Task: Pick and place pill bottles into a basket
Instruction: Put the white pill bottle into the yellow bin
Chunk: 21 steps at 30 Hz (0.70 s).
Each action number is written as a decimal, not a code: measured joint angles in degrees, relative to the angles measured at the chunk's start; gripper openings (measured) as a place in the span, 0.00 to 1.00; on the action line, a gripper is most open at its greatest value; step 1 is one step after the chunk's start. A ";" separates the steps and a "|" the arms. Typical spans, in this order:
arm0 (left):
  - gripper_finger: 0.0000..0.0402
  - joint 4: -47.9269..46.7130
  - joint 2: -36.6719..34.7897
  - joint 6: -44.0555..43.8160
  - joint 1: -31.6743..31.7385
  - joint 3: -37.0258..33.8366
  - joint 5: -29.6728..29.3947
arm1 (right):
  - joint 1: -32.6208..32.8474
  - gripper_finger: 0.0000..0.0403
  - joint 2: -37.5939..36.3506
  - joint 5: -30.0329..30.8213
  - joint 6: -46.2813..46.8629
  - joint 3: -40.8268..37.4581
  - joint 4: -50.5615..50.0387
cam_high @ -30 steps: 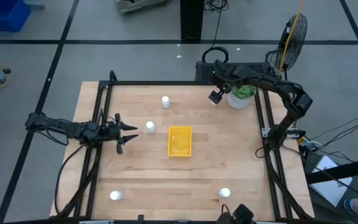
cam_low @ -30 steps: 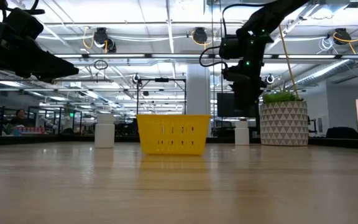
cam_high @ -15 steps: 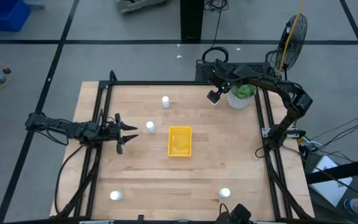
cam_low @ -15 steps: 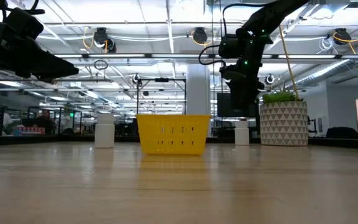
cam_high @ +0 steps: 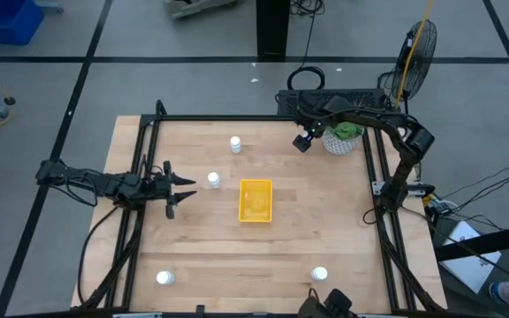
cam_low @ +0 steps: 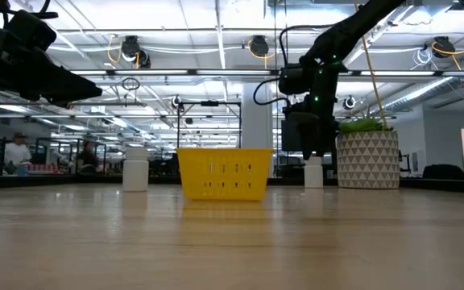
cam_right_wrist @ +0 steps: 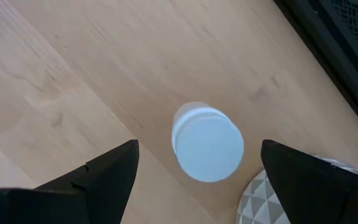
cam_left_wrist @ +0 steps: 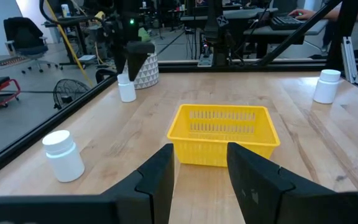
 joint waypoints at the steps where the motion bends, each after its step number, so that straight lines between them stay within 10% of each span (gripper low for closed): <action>1: 0.38 0.00 -0.01 0.00 0.00 0.00 0.00 | 0.00 0.82 -0.01 -0.03 -0.12 -0.04 0.20; 21: 0.38 0.00 0.01 -0.02 0.00 0.00 0.02 | 0.02 0.82 -0.26 0.54 -0.84 -3.24 2.91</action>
